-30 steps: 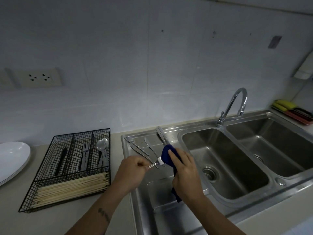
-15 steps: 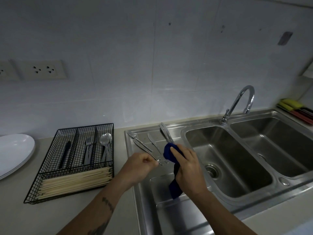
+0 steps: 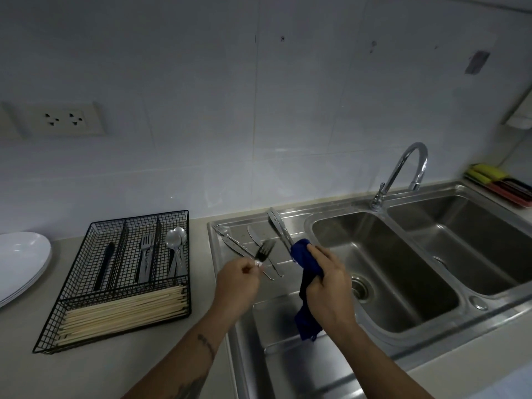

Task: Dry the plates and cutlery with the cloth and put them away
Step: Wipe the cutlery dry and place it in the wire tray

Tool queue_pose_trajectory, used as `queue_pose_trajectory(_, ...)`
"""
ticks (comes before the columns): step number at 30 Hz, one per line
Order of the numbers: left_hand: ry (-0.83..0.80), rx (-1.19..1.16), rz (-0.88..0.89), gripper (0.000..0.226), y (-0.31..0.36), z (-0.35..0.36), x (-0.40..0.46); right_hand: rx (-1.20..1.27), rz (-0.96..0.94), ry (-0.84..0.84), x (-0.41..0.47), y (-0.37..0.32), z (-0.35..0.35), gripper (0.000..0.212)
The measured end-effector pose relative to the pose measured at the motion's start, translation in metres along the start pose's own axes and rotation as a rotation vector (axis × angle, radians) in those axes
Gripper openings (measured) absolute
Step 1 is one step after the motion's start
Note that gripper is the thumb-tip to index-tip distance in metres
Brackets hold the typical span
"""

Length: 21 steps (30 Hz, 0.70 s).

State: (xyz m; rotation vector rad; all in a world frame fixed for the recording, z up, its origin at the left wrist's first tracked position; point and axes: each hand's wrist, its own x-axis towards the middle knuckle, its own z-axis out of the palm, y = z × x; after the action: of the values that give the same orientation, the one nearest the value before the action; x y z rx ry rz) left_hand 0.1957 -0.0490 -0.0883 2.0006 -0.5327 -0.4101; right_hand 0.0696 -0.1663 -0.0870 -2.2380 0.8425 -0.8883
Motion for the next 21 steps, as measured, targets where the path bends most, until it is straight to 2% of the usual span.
queue_pose_trajectory(3, 0.011, -0.226, -0.159, 0.013, 0.008, -0.003, 0.007, -0.018, 0.013, -0.028, -0.002, 0.0, 0.002, 0.06)
queue_pose_trajectory(8, -0.009, -0.368, -0.285, 0.011, 0.018, 0.003, 0.007, -0.062, -0.009, -0.069, -0.014, -0.004, 0.015, 0.063)
queue_pose_trajectory(12, 0.002, -0.574, -0.484, 0.009, 0.025, 0.007, 0.01, -0.175, -0.129, -0.092, -0.021, -0.004, 0.027, 0.067)
queue_pose_trajectory(15, 0.007, -0.683, -0.498, 0.012, 0.025, 0.004, 0.01, -0.289, -0.206, -0.118, -0.021, 0.01, 0.026, 0.075)
queue_pose_trajectory(18, -0.032, -0.66, -0.443, 0.018, 0.021, -0.001, 0.01, -0.344, -0.171, -0.108, -0.013, 0.02, 0.017, 0.076)
queue_pose_trajectory(21, -0.069, -0.704, -0.462, 0.014, 0.02, 0.002, 0.009, -0.369, -0.314, -0.111, -0.008, 0.007, 0.017, 0.071)
